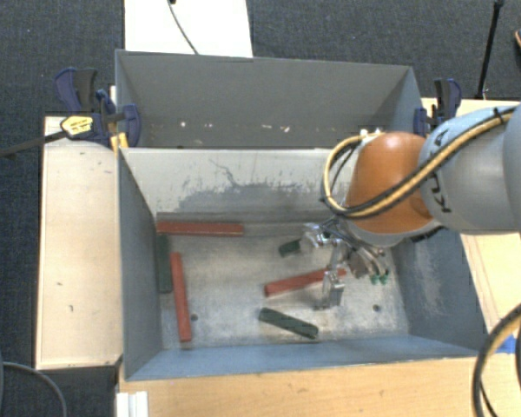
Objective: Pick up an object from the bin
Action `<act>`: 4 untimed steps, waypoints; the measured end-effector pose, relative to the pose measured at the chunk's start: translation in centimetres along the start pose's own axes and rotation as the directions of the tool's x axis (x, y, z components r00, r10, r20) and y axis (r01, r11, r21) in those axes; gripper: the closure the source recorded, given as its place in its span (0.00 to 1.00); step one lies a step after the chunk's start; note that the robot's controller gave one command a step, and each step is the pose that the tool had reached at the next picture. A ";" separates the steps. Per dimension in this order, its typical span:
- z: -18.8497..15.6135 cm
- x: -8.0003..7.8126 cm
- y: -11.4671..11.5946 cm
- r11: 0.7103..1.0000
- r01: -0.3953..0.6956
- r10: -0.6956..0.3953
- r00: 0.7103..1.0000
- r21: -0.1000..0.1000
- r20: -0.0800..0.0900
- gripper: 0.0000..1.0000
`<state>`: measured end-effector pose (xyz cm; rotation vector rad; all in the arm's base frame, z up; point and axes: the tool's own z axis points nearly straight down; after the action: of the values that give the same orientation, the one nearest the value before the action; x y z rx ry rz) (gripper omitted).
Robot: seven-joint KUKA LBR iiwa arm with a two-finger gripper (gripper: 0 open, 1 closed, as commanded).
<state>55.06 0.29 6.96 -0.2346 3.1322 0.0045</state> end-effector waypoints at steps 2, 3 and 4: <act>-3.1 -0.3 2.7 0.978 0.210 -0.210 0.978 0.003 0.001 0.00; 0.0 0.5 2.4 0.977 0.214 -0.214 0.977 0.001 0.000 0.00; -0.1 2.6 0.1 0.980 0.198 -0.198 0.980 0.002 -0.004 0.00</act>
Offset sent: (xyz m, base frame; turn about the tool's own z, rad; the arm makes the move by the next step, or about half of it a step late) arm 0.0002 0.0326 0.0304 -0.1609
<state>52.50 0.04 7.02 -0.5463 3.0960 -0.0001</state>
